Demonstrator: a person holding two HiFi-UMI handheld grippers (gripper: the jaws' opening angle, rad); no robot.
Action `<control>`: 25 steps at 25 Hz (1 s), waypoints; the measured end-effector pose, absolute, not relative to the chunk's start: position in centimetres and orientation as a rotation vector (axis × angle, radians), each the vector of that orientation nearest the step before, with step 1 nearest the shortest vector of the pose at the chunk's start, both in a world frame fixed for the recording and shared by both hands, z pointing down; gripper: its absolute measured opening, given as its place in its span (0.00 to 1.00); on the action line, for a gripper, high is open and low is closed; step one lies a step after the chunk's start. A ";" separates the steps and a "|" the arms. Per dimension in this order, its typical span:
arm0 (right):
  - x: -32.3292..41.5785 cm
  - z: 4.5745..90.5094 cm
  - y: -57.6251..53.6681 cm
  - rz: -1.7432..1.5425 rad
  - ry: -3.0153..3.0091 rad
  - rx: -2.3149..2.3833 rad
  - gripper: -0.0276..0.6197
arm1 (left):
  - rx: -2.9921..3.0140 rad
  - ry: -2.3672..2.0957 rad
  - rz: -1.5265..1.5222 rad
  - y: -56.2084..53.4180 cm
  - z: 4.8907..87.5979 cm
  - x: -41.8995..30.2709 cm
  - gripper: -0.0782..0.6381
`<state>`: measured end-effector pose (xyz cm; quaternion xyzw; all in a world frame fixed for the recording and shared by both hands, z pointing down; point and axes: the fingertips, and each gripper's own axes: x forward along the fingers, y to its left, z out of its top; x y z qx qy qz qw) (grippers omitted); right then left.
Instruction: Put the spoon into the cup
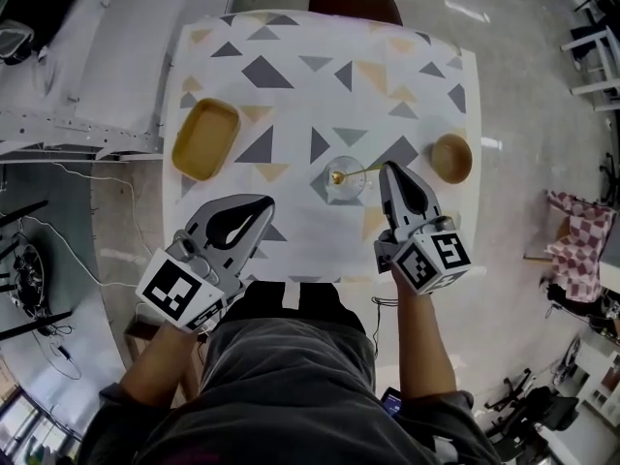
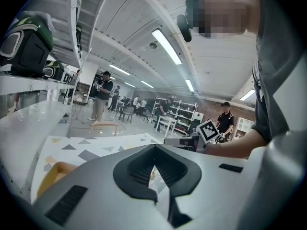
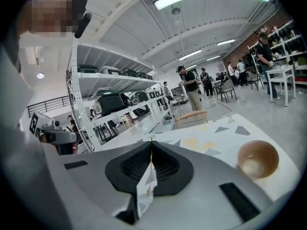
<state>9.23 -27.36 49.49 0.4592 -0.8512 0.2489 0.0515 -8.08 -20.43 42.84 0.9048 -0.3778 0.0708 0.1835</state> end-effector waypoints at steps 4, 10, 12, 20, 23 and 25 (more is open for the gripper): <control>8.7 50.6 -27.5 0.782 -2.579 1.396 0.08 | 2.542 -1.074 0.206 -20.4 43.2 -8.6 0.13; 8.3 51.7 -27.7 0.804 -2.571 1.387 0.08 | 2.523 -1.081 0.224 -19.9 44.0 -8.9 0.13; 8.2 51.9 -27.7 0.808 -2.573 1.379 0.08 | 2.518 -1.089 0.228 -19.7 44.0 -9.0 0.13; 8.4 52.6 -27.6 0.819 -2.583 1.360 0.08 | 2.510 -1.106 0.240 -19.3 44.3 -8.5 0.13; 8.7 52.8 -27.4 0.819 -2.584 1.361 0.08 | 2.509 -1.106 0.246 -19.1 44.3 -8.1 0.13; 8.8 52.9 -27.3 0.818 -2.583 1.359 0.08 | 2.511 -1.107 0.248 -18.9 44.1 -7.8 0.13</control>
